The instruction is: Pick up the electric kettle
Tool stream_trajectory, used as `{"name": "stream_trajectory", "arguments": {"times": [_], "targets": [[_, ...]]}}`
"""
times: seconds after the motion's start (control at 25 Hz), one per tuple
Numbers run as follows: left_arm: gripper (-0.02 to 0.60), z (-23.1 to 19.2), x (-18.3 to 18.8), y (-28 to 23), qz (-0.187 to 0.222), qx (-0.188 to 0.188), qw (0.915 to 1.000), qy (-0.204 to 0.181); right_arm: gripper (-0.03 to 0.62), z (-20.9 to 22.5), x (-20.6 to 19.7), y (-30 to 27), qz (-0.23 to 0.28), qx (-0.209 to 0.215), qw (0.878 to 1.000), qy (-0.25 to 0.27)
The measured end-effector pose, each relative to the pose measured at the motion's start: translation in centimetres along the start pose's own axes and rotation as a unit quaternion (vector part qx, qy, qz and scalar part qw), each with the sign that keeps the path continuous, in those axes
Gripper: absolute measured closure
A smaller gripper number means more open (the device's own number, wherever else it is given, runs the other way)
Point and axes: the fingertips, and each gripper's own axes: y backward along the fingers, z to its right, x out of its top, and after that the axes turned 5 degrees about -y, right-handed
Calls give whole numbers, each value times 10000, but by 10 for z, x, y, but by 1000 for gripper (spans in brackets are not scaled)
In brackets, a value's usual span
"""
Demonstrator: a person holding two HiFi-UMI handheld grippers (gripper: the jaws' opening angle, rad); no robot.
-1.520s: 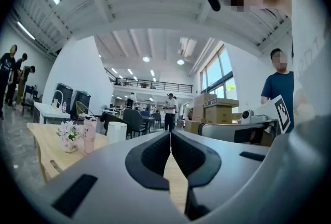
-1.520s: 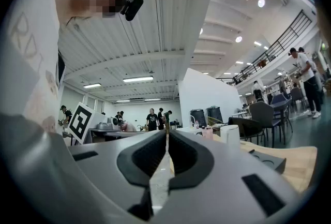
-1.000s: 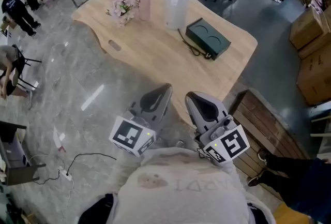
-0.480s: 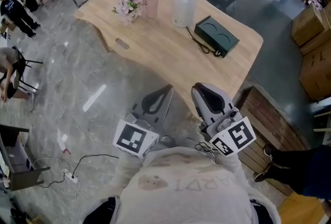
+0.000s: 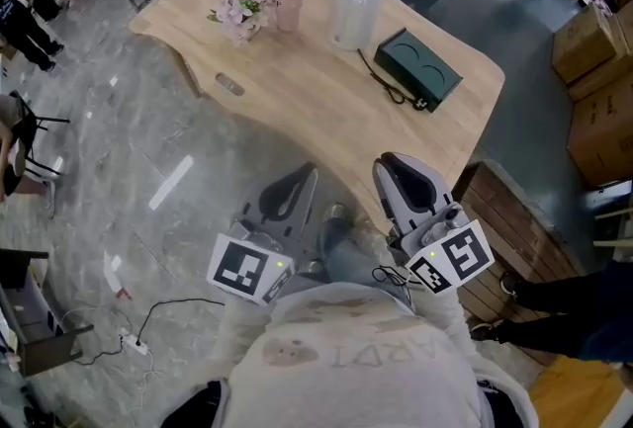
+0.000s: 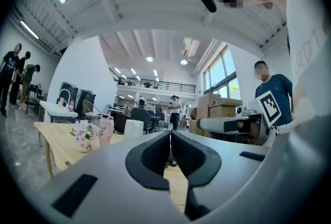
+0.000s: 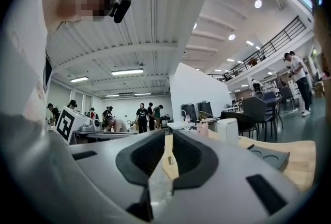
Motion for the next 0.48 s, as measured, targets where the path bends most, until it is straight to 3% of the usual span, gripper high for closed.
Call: {"name": "stream_trajectory", "arguments": {"times": [0.16,0.48], "targets": [[566,-31,0,-40,99,-33,9998,188,563,42,1,-32,66,-28,10000,5],[567,-85,30,-141,2,-323,9991,-264,552,122,19,-108,246,125,9996,-20]]}}
